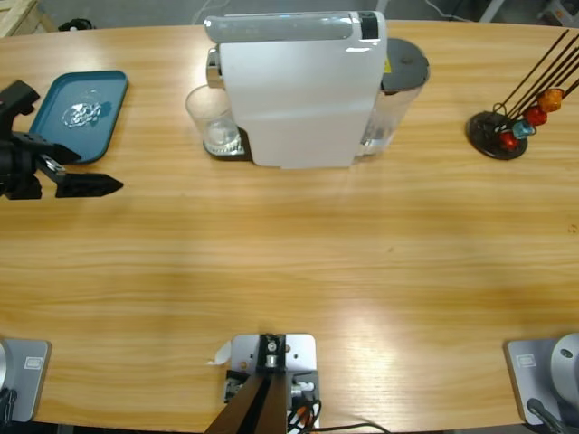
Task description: Pour coffee
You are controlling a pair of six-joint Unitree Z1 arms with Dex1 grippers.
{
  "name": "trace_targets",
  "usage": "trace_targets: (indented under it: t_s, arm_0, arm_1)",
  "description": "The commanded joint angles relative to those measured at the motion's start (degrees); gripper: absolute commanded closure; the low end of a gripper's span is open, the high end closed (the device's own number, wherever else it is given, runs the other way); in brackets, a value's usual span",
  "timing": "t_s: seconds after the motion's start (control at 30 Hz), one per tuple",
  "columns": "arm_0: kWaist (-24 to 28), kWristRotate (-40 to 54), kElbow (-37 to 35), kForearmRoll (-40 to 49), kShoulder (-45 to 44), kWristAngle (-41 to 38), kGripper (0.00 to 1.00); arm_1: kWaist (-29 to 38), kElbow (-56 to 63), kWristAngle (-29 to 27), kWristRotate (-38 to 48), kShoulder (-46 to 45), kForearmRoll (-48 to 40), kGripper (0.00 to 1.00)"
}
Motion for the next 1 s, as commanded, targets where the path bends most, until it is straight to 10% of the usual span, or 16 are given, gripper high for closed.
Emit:
trace_targets:
  t_s: [0.03,0.3,0.47,1.0]
  arm_0:
    - [-0.5,0.5,0.8,2.2,-5.7,-1.5,0.004]
    - [-2.5,0.4,1.8,4.7,-8.3,-4.5,0.004]
    - [-4.3,0.5,0.5,8.2,-9.1,-6.3,0.003]
    - [-4.4,0.3,-0.9,12.6,-12.2,-6.1,0.0]
  arm_1:
    - [3.5,20.6,-0.3,-0.3,-10.6,-8.1,0.0]
    - [3.9,49.0,5.7,0.5,-25.7,-19.0,0.0]
    - [3.9,65.5,-1.1,-0.6,-33.8,-31.4,0.0]
    - [3.9,70.9,-3.4,-2.7,-36.0,-35.8,0.0]
